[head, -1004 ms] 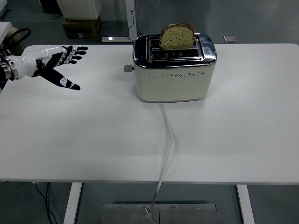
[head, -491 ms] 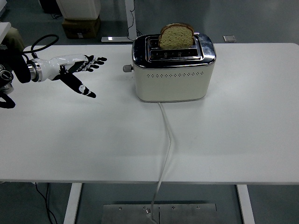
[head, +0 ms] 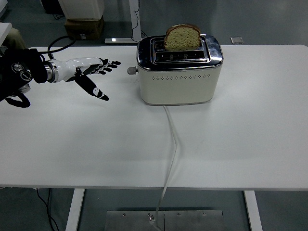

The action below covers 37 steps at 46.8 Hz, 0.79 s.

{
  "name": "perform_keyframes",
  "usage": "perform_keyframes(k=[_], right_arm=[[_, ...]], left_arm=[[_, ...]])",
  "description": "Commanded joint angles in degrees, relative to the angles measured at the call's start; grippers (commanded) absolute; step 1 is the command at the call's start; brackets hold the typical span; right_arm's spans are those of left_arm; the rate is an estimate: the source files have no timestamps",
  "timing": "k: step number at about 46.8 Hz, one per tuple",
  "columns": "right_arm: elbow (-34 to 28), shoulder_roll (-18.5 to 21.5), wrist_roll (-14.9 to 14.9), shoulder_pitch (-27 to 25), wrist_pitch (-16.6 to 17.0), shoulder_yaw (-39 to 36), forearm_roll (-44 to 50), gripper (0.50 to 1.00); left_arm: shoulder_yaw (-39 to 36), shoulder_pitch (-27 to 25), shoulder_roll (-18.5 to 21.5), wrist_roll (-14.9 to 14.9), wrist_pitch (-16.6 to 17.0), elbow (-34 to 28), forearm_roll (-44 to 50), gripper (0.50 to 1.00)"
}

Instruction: Press down toaster

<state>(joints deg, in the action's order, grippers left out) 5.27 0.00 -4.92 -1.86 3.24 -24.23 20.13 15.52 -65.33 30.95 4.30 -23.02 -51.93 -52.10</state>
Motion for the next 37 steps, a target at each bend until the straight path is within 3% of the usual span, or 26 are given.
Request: perform_keyframes(k=[1, 37], right_arm=[[0.00, 0.00, -0.01, 0.01, 0.01, -0.02, 0.00, 1.000], [-0.09, 0.00, -0.01, -0.08, 0.01, -0.02, 0.00, 1.000]], left_arm=[[-0.05, -0.14, -0.10, 0.01, -0.09, -0.01, -0.02, 1.000], [-0.93, -0.41, -2.56, 0.01, 0.08, 1.04, 0.07, 1.000]])
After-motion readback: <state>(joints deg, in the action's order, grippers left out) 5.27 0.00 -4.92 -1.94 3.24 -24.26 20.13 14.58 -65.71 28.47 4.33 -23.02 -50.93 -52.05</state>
